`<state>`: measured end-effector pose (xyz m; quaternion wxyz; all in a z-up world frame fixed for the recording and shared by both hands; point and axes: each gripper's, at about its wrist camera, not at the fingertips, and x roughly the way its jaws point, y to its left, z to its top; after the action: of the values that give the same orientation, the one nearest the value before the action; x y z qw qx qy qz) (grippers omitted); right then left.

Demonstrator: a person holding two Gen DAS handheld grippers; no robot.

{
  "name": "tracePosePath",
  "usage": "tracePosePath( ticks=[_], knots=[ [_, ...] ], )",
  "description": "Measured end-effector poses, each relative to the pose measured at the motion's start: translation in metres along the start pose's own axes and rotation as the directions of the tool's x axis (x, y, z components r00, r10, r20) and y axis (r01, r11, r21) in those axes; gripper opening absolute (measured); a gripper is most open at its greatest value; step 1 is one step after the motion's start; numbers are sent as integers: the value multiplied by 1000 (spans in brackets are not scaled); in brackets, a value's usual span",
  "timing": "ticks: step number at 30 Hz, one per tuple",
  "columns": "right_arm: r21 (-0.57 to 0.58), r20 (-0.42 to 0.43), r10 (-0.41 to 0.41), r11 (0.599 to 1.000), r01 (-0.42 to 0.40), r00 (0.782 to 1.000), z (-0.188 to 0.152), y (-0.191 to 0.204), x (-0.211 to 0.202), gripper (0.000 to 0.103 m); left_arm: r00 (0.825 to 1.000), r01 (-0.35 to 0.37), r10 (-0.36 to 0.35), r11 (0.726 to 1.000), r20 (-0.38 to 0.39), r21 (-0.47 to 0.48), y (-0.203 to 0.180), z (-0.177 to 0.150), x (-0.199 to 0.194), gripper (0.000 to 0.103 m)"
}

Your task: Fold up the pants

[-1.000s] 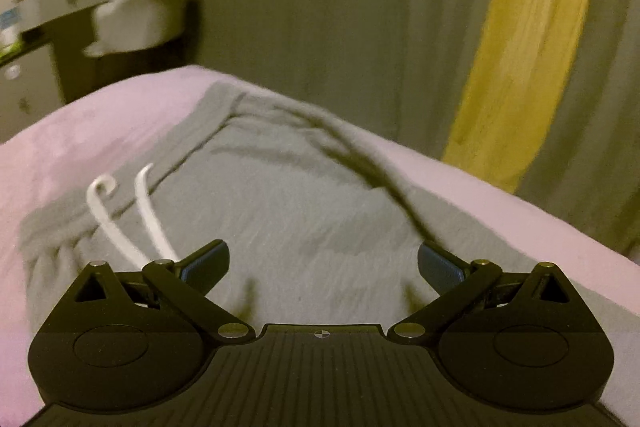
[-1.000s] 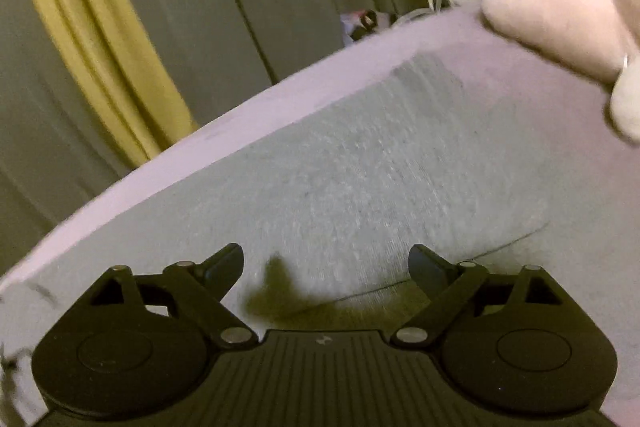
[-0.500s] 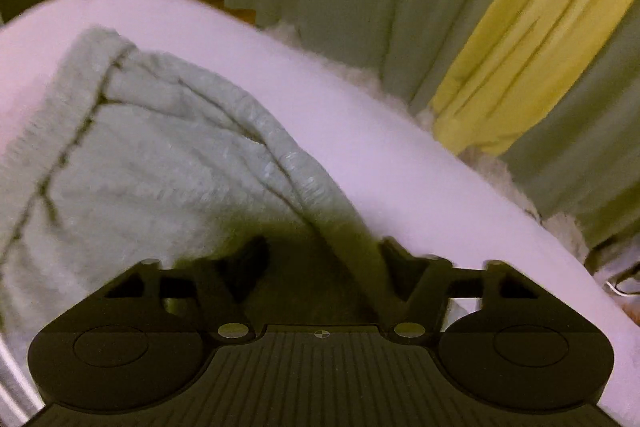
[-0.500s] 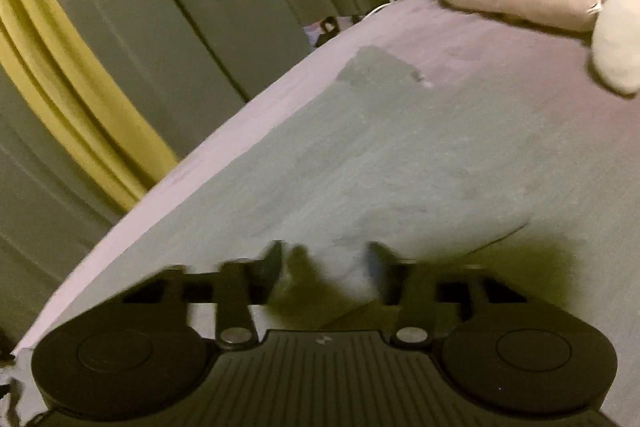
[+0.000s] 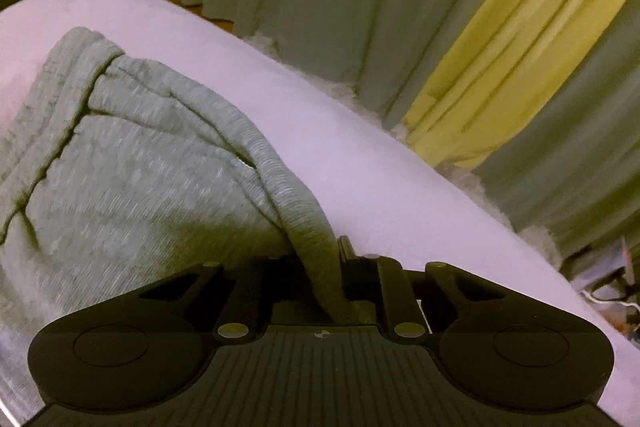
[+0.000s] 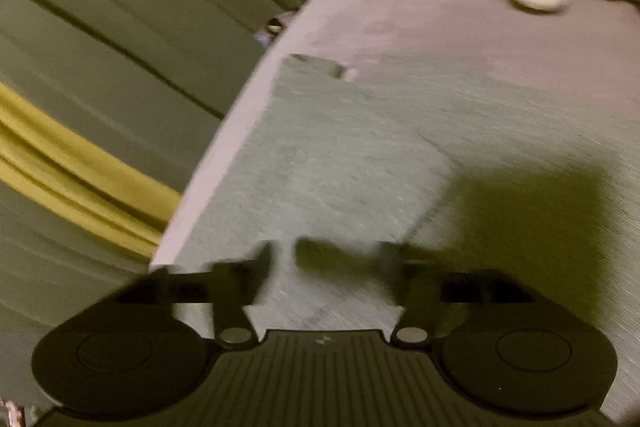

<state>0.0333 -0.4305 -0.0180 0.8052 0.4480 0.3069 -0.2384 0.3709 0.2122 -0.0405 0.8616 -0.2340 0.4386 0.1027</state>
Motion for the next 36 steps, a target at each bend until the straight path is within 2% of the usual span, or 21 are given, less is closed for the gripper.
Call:
tracePosePath(
  ticks=[3,4,6,8,9,10,11,12,13,15,19,21,24,26,27,29,30,32,33,34,36],
  knots=[
    [5,3,-23,1000,23,1000,-4,-5,0,72,1000,2,-2,1000,-1,-3,3,-3,-2,17],
    [14,2,2,1000,-2,1000,-3,-7,-1,72,1000,-1,1,1000,-2,3,3,-4,-3,18],
    [44,-13,38,998,-37,999,-3,-9,9,70,1000,-12,12,1000,4,11,2,-5,-2,26],
    [85,11,60,995,-61,998,-1,-11,18,65,1000,0,0,1000,1,9,0,-3,7,34],
    [115,26,71,991,-73,997,2,-12,23,58,1000,7,-7,1000,-7,8,0,-2,8,39],
    [141,36,87,986,-91,996,4,-14,24,43,1000,9,-9,1000,-10,4,-1,-1,8,39],
    [159,39,88,983,-93,995,6,-16,25,29,1000,-4,4,1000,-6,4,-2,-1,7,33],
    [164,41,106,980,-111,994,7,-17,26,9,1000,-19,19,1000,-1,10,-4,1,7,23],
    [170,47,137,975,-143,989,7,-19,24,8,999,-36,36,999,0,25,-6,1,6,19],
    [131,52,135,981,-141,989,6,-13,20,8,999,-37,37,999,-6,22,-4,3,4,14],
    [90,3,71,993,-71,997,14,2,35,8,1000,-8,8,999,-2,-48,3,9,-12,11],
    [105,3,103,989,-103,995,23,15,30,7,999,28,-27,999,41,-20,1,11,-38,11],
    [111,77,266,956,-273,961,48,45,-10,7,980,119,-129,990,153,71,-3,9,-106,11],
    [108,132,378,914,-392,917,64,54,-47,7,954,191,-210,976,216,104,6,-2,-154,11],
    [96,165,424,892,-443,890,72,54,-70,7,934,236,-258,965,247,113,17,-12,-182,11],
    [64,213,476,865,-498,853,79,42,-108,7,910,297,-313,950,273,102,41,-36,-216,12],
    [37,221,481,865,-500,848,79,31,-126,7,902,328,-340,940,266,93,56,-51,-229,14],
    [8,200,467,878,-478,861,71,1,-145,8,903,354,-365,931,228,91,83,-90,-241,14],
    [-6,184,437,896,-443,881,64,-12,-145,8,915,342,-354,935,194,96,94,-112,-240,14],
    [-16,159,374,926,-377,914,55,-30,-142,8,937,312,-323,944,130,104,104,-136,-232,14],
    [-2,74,217,976,-217,973,37,-68,-129,8,968,250,-251,965,0,84,122,-175,-208,15]
  ],
)
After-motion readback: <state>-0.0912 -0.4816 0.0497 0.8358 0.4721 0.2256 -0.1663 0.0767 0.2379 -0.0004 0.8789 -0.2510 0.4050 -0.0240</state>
